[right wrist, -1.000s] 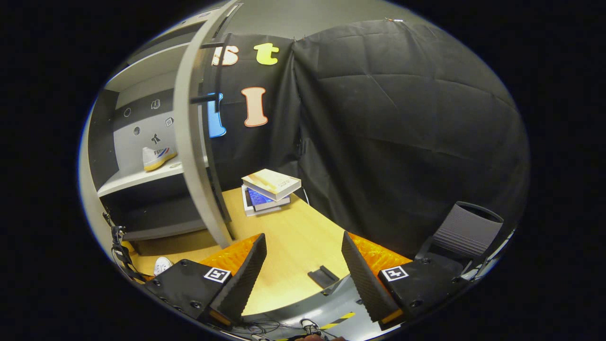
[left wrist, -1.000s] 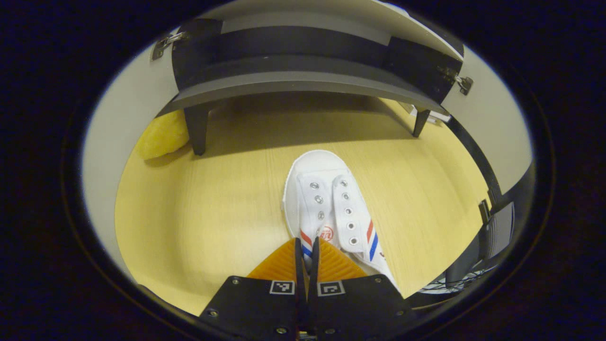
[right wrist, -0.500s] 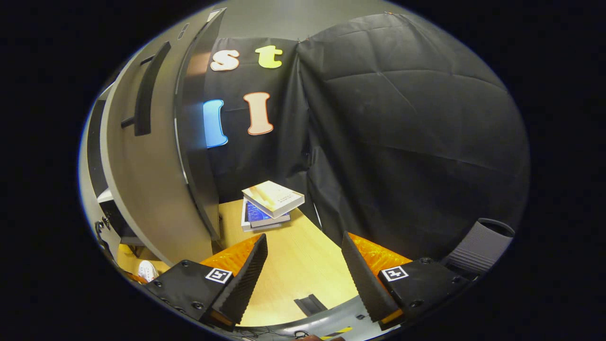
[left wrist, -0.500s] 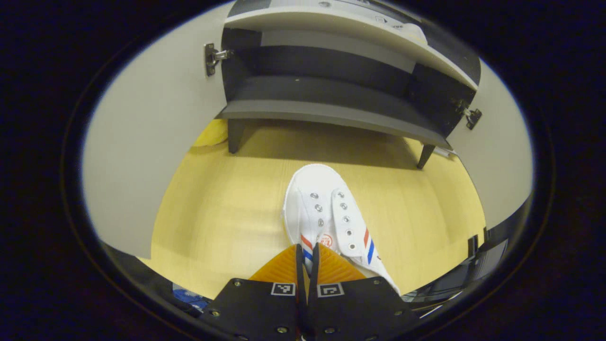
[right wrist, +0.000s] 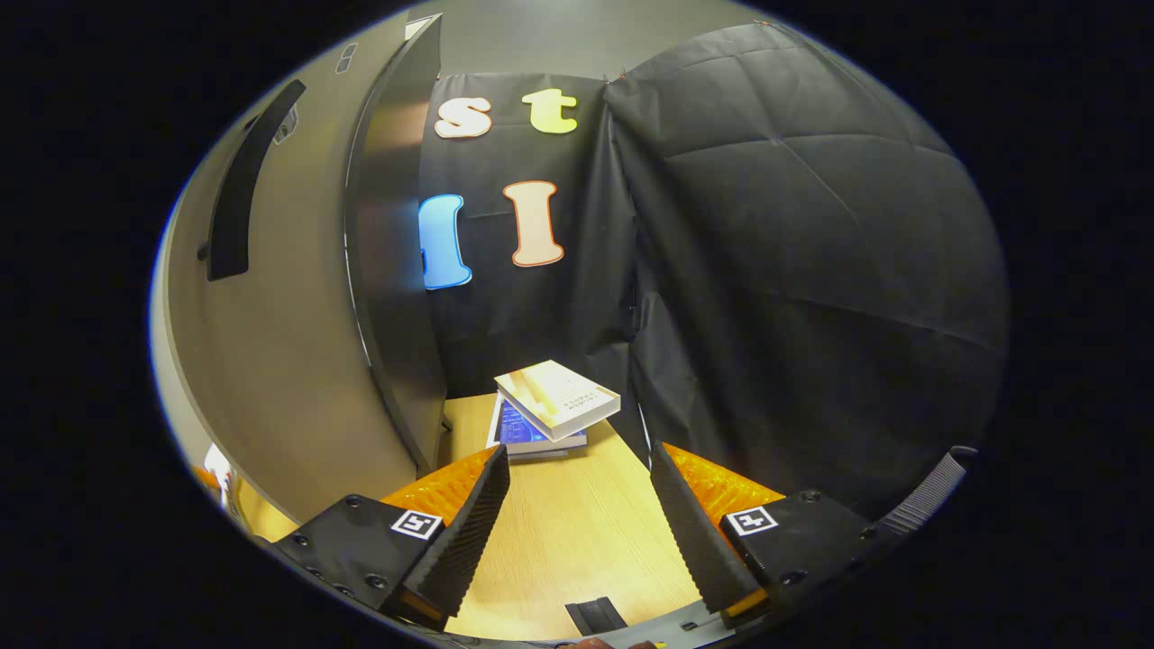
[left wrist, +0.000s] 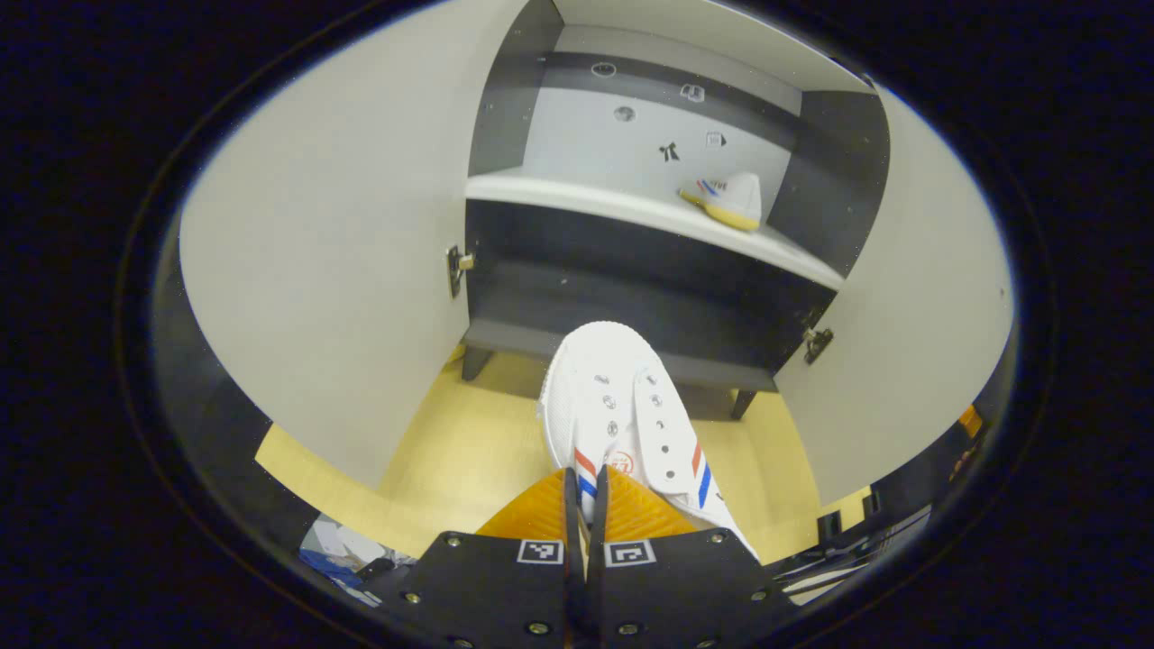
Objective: Grab one shoe with the right hand and put it into the shoe cabinet, grab the other shoe with the left hand and put it into the shoe cabinet; then close the right door with the right hand and the left door with the left hand.
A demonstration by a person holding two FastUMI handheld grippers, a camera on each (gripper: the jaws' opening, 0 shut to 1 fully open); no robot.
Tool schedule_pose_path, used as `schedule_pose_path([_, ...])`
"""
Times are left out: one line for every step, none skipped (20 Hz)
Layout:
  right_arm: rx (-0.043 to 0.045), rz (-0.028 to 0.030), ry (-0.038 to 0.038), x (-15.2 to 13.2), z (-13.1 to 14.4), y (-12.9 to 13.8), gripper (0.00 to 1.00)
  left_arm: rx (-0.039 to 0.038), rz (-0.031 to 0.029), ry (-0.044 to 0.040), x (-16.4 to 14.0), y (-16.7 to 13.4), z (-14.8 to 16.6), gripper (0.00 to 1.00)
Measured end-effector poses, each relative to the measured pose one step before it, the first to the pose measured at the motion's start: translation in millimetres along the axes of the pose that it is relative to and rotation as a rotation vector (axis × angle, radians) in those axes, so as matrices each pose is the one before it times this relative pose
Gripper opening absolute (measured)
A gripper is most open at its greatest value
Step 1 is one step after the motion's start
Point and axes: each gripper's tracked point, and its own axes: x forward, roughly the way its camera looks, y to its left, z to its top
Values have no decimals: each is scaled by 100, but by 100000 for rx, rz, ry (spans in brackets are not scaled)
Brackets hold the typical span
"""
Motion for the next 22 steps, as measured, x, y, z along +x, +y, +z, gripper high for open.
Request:
schedule_pose_path([-102,525,-112,200,147,74,99,68,-1114,-3009,175,-74,-3,1])
schedule_pose_path([82,262,-247,67,109,11,99,949,-768,-2966,41,72,74,1])
schedule_pose_path([58,240,-212,97,163,-61,99,1762,-425,-2825,96,6,125,1])
schedule_pose_path([-103,-61,-128,101,16,-107,99,2152,-161,-2812,-124,12,63,1])
schedule_pose_path([-138,-112,-23,119,100,-163,99,1766,-99,-2724,52,-69,41,1])
schedule_pose_path([-75,-335,-55,77,-19,-193,99,1206,-374,-2696,-210,-52,259,1])
schedule_pose_path([125,-471,-168,75,141,-217,99,617,-540,-2370,-17,-38,53,2])
schedule_pose_path([304,-454,-152,-14,163,-241,99,462,-710,-2238,-45,21,163,1])
schedule_pose_path([432,-506,-157,-36,134,-220,99,544,-776,-2107,120,-42,-32,1])
schedule_pose_path([322,-531,-213,50,91,-295,99,1124,-581,-1852,-56,77,-28,1])
schedule_pose_path([190,-607,31,42,144,-300,99,1327,-208,-1743,89,43,69,1])
schedule_pose_path([14,-624,74,74,-5,-314,98,1267,103,-1702,-220,63,346,1])
schedule_pose_path([-81,-652,-12,116,135,-388,98,487,135,-1491,-51,11,169,0])
schedule_pose_path([-360,-580,-89,65,245,-346,99,-118,372,-1383,33,9,55,1])
schedule_pose_path([-408,-815,352,157,265,-450,98,-852,340,-770,-106,-95,78,1])
schedule_pose_path([-91,-500,-227,153,340,-468,98,158,-483,-832,-57,25,88,1])
schedule_pose_path([-3,-584,-1151,84,709,-424,99,1159,-435,-492,18,36,-46,1])
schedule_pose_path([-372,-596,-1395,112,757,-434,99,1337,123,-744,85,8,109,1])
schedule_pose_path([-572,-763,-1256,127,688,-404,98,641,792,-337,0,17,122,1])
schedule_pose_path([-380,-764,-1183,205,482,-381,98,452,372,-993,-41,-37,90,1])
schedule_pose_path([191,-484,-868,172,415,-213,98,-122,553,-469,-24,40,-14,1])
schedule_pose_path([511,-65,-643,19,304,-28,98,-129,254,-457,19,15,107,1])
